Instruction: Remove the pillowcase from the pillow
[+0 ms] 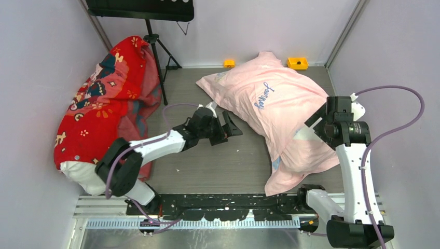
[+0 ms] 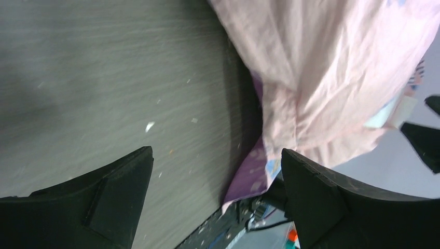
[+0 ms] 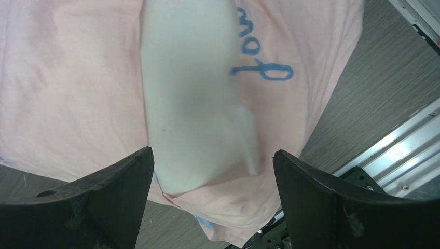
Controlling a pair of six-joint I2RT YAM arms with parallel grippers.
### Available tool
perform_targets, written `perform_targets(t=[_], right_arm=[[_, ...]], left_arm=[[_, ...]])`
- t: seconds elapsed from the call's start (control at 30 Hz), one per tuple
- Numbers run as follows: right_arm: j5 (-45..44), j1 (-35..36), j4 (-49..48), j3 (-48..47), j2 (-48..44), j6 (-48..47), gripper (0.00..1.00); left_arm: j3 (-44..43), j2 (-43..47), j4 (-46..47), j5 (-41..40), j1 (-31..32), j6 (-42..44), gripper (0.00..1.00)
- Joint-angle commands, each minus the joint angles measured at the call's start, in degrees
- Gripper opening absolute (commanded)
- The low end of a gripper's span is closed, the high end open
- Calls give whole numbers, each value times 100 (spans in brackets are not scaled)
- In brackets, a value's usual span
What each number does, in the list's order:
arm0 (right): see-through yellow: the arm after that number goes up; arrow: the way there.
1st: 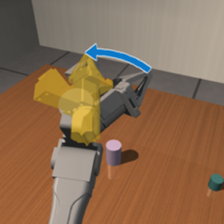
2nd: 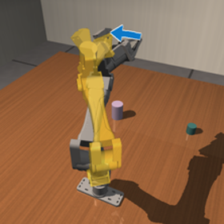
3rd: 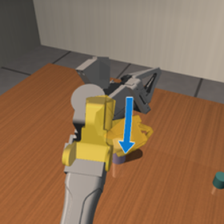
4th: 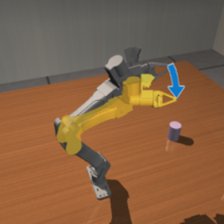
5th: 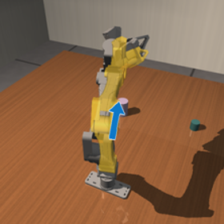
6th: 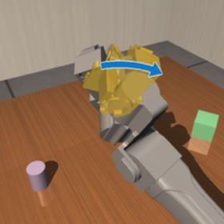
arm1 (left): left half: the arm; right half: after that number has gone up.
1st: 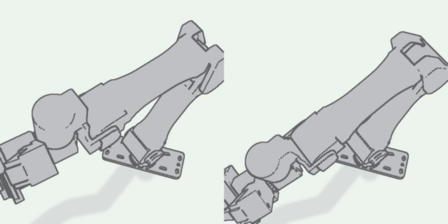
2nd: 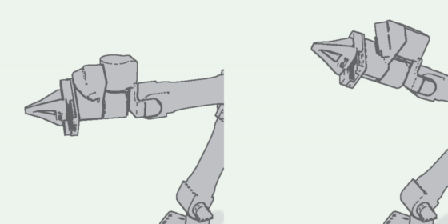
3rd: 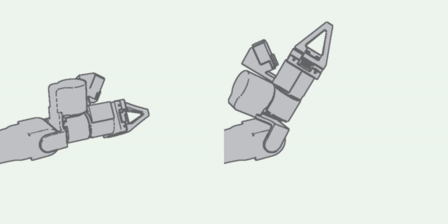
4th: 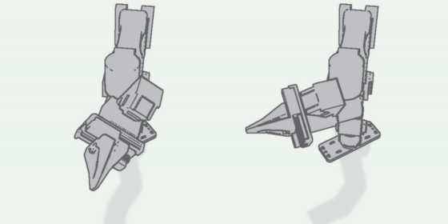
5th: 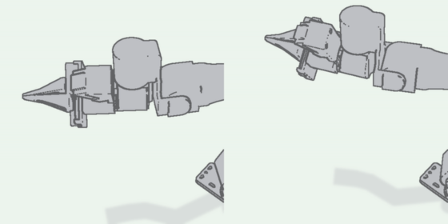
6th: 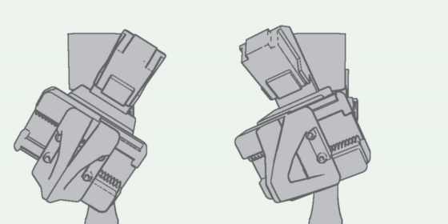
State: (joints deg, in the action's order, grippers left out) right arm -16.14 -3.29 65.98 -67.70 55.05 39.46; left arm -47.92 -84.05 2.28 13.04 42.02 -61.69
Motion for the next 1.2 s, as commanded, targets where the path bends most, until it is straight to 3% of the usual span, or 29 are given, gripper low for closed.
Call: perform_targets(t=[0.0,0.2,0.4,0.5,0.67,0.7,0.83,1.0,1.17], right_arm=[[-679,-109,305,-32,-229,204,88],[-762,-181,503,232,-621,211,86],[397,-181,234,796,-821,282,80],[506,-181,281,880,-958,342,60],[612,-176,386,768,-1123,241,6],[676,-174,410,746,-1101,208,1],[1122,-180,426,710,-1098,70,0],[1473,-174,328,744,-1193,9,0],[1786,-181,221,827,-1143,37,0]], left_arm=[[-704,-746,1417,194,111,-259,94],[-1186,-1739,2345,452,131,-477,90],[-1502,-2235,2745,435,122,-632,90],[-1561,-2362,2994,419,93,-809,89],[-1582,-2270,3050,367,69,-811,83],[-1568,-2216,3046,396,69,-801,79],[-1512,-1888,2710,410,76,-765,75],[-1574,-1388,1725,-153,295,-321,84],[-2177,-1735,1133,-230,427,-328,82]])
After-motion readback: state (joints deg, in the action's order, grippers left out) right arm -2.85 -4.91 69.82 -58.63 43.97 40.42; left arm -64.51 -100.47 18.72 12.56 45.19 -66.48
